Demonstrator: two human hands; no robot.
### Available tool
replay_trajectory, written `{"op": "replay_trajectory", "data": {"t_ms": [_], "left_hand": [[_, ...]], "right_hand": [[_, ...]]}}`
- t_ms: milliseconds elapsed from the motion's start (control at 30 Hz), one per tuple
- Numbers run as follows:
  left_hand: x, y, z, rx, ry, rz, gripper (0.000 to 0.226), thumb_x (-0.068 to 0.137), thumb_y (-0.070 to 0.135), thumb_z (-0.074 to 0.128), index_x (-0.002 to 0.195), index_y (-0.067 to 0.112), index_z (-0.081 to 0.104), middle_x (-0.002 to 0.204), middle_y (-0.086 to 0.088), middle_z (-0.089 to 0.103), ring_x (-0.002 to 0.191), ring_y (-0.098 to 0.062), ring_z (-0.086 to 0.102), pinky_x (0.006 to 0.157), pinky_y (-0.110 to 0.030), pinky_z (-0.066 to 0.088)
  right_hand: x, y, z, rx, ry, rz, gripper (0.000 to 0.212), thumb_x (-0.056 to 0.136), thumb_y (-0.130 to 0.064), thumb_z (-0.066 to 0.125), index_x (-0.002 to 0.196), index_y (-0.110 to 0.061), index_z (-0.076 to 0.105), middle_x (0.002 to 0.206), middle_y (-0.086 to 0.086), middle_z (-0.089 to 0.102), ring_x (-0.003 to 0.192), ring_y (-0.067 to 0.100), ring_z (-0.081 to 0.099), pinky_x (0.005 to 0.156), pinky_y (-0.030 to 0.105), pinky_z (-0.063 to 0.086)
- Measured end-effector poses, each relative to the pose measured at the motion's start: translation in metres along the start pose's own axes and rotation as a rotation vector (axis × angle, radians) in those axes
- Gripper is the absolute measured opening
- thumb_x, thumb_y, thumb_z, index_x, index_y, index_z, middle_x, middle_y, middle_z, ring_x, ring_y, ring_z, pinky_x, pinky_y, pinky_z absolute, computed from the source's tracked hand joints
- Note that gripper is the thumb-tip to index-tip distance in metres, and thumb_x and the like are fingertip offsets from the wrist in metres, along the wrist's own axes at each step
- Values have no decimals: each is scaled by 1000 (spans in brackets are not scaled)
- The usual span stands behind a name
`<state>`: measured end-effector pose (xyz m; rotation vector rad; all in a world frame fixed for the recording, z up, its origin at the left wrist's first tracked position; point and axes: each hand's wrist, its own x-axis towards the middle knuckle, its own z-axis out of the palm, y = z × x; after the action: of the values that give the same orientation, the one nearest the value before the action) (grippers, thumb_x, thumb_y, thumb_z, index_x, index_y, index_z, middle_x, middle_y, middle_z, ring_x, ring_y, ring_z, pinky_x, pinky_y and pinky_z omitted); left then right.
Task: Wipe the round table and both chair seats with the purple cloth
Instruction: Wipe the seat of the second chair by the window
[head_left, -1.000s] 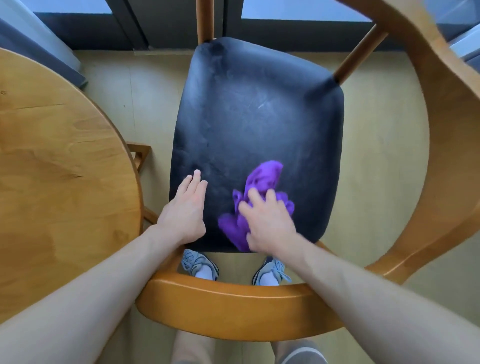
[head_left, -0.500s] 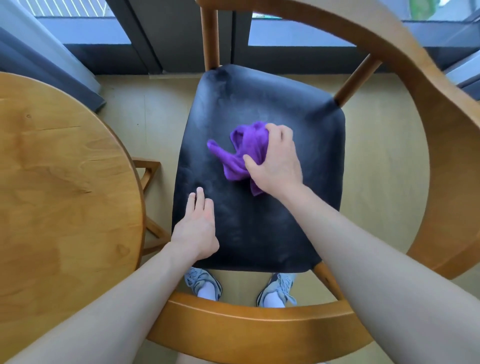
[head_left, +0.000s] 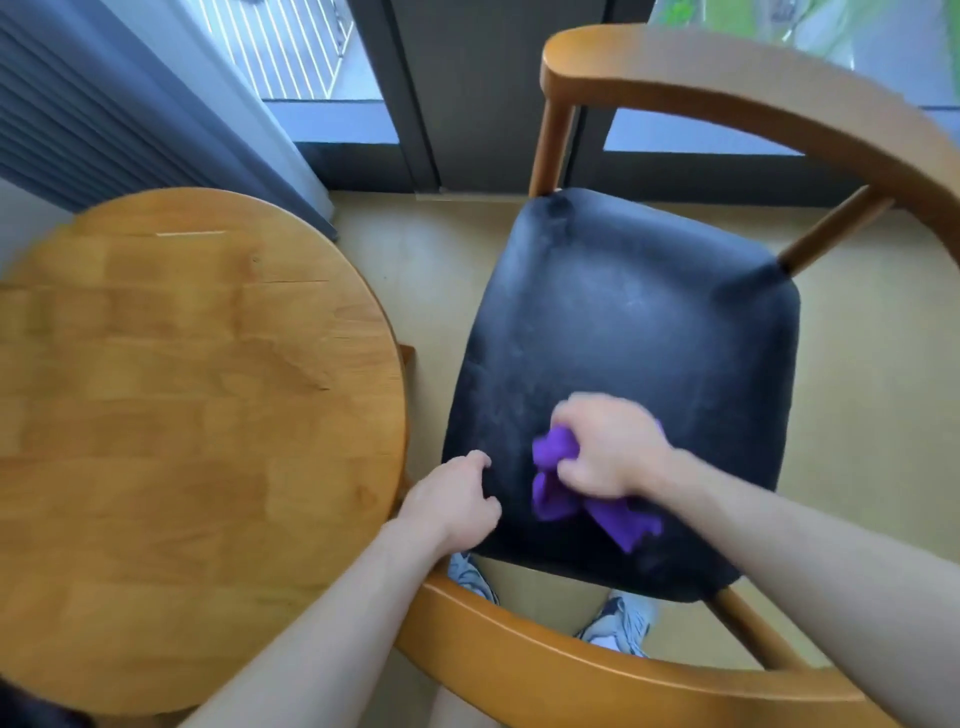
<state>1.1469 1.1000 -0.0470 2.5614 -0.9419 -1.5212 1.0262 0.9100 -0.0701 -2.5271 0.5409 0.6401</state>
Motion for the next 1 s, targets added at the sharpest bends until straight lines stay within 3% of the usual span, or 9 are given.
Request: {"op": "replay_trajectory", "data": {"t_ms": [100, 167, 267, 400, 500, 600, 833, 933, 1000], "left_hand": [[-8, 0, -1, -53, 114, 7, 53, 97, 37, 58, 148, 32, 43, 143, 6, 58, 122, -16, 62, 90, -29, 53], [-11, 1, 1, -59, 187, 24, 54, 97, 38, 57, 148, 31, 41, 144, 7, 55, 122, -16, 61, 89, -29, 53], [-9, 1, 4, -75, 250, 33, 60, 97, 33, 56, 153, 27, 34, 152, 4, 45, 133, -18, 50, 99, -35, 50], [-8, 1, -2, -95, 301, 10, 67, 95, 25, 56, 156, 23, 29, 158, 0, 37, 142, -21, 39, 110, -39, 42], [-14, -1, -9, -108, 307, 9, 67, 96, 23, 53, 157, 23, 26, 160, 2, 34, 145, -20, 35, 113, -40, 40], [-33, -8, -13, -127, 322, 63, 63, 98, 27, 52, 156, 25, 28, 159, 6, 34, 144, -15, 35, 112, -37, 42], [-83, -19, 5, -217, 428, 132, 59, 96, 41, 53, 150, 36, 30, 154, 18, 33, 140, -3, 35, 109, -27, 45], [-91, -11, 19, -178, 455, 105, 55, 95, 42, 51, 147, 34, 36, 153, 14, 38, 140, -6, 40, 109, -27, 43], [-94, -7, 21, -101, 509, 114, 52, 90, 38, 51, 141, 27, 46, 145, 8, 49, 132, -11, 49, 104, -31, 49]], "right_hand": [[53, 4, -32, 209, 405, 203, 49, 75, -39, 66, 119, -20, 58, 116, 7, 57, 107, 35, 55, 89, 43, 48], [86, -9, -39, 273, 423, 366, 59, 82, -39, 65, 134, -17, 48, 130, 11, 48, 115, 38, 48, 94, 48, 46], [95, -39, -10, 115, 249, 404, 59, 85, -43, 63, 134, -17, 43, 136, 12, 42, 120, 40, 43, 88, 50, 49], [37, -54, 40, -83, 144, 71, 54, 81, -48, 61, 126, -21, 47, 129, 5, 46, 112, 35, 47, 68, 40, 51], [-2, -38, 43, -128, -151, -220, 49, 77, -49, 57, 121, -27, 51, 119, -2, 50, 107, 27, 52, 77, 36, 49], [-4, -21, 19, -52, -331, -191, 42, 71, -48, 57, 110, -32, 60, 106, -8, 58, 100, 24, 62, 78, 34, 51], [76, -27, -22, 454, 397, 206, 56, 78, -42, 64, 131, -29, 54, 127, 1, 52, 116, 26, 54, 90, 35, 43], [99, -53, -8, 321, 285, 280, 54, 85, -38, 65, 136, -25, 51, 134, 7, 49, 119, 36, 48, 92, 39, 43], [93, -74, 11, 82, 162, 158, 51, 84, -38, 65, 132, -22, 53, 133, 8, 52, 116, 37, 48, 87, 40, 44]]}}
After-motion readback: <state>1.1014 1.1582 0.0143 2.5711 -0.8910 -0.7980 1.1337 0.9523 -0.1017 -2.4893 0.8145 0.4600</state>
